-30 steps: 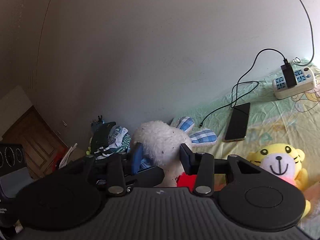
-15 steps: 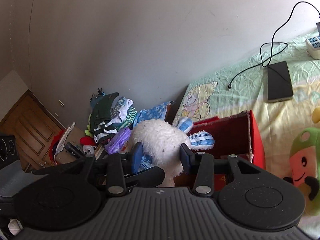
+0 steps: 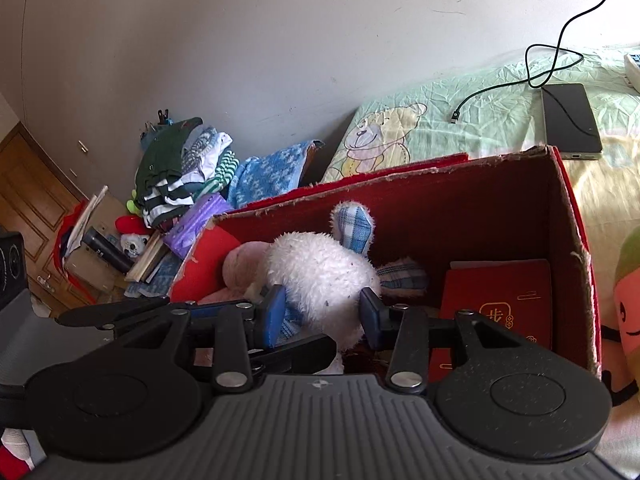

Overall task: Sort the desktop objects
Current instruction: 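Lift the white bunny and carry it over the red box, then lower the white bunny beside the pink bear and open both grippers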

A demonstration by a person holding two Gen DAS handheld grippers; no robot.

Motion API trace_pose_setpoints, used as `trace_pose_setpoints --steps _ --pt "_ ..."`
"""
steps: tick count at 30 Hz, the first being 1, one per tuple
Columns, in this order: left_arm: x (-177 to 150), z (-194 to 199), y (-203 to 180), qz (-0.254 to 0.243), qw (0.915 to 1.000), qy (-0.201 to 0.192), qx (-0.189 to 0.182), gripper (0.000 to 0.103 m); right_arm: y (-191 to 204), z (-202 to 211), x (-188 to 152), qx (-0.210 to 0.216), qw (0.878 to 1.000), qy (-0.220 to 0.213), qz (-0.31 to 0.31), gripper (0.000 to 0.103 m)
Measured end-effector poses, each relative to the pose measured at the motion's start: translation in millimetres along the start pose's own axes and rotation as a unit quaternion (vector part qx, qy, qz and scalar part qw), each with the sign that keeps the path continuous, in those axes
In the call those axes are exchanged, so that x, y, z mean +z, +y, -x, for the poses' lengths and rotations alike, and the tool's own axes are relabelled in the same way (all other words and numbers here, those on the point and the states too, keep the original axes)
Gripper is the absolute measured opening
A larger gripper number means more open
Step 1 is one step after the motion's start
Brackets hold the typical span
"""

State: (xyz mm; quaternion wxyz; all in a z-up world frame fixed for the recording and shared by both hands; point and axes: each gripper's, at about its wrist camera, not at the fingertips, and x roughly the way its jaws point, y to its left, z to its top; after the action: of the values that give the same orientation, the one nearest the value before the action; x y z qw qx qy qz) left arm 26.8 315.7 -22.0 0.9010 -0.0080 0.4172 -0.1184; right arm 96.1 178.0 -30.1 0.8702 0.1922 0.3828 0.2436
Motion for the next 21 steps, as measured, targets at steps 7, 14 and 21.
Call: trace_pose_setpoints --steps 7,14,21 --pt "3.5 -17.4 -6.8 -0.026 0.9993 0.027 0.008 0.071 5.4 -13.7 3.0 -0.043 0.999 0.018 0.02 0.045" --pt "-4.4 -15.2 2.9 -0.026 0.9988 0.043 -0.002 0.072 1.2 -21.3 5.5 -0.033 0.998 0.051 0.013 0.048" --pt "-10.5 -3.4 6.1 -0.019 0.9987 0.046 -0.009 0.072 12.1 -26.6 5.1 -0.026 0.994 0.092 0.056 0.053"
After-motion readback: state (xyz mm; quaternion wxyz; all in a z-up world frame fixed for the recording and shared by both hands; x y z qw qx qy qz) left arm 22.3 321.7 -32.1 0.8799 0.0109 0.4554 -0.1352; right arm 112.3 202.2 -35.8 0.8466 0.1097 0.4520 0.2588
